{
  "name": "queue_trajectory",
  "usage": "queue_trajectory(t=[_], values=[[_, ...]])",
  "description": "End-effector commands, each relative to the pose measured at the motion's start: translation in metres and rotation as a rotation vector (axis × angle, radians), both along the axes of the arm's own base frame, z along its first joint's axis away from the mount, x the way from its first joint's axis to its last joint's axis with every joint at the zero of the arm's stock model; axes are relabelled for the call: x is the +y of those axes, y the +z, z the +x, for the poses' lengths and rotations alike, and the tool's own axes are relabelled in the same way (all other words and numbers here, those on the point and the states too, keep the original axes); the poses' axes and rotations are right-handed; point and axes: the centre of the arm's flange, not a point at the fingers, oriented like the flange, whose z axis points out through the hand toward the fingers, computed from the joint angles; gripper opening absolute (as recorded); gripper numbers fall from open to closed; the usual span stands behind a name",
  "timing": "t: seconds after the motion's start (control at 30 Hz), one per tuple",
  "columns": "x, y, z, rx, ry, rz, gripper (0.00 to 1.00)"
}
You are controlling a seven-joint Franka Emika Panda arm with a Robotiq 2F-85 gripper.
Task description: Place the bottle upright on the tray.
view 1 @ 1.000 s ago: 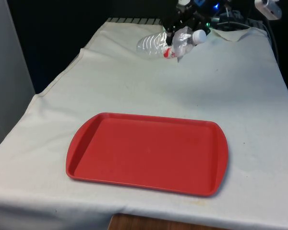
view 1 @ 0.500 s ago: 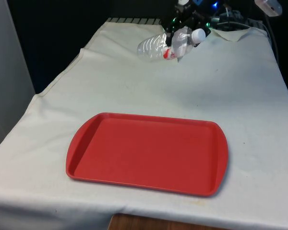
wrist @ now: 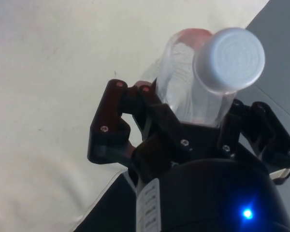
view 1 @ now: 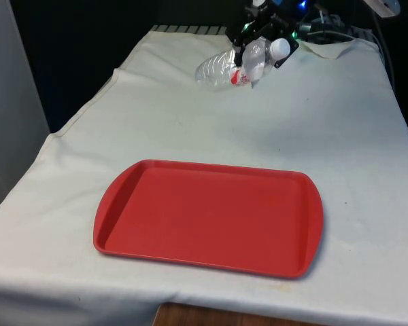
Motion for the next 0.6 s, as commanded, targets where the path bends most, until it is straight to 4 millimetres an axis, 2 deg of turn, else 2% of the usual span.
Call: queue_trajectory(t=[0.0, 0.57], values=[[-0.0010, 0.0027, 0.0002, -0.018, 0.005, 0.005, 0.14], [-0.0076, 0.0083, 0.0068, -0.096, -0.038, 0.050, 0.14]])
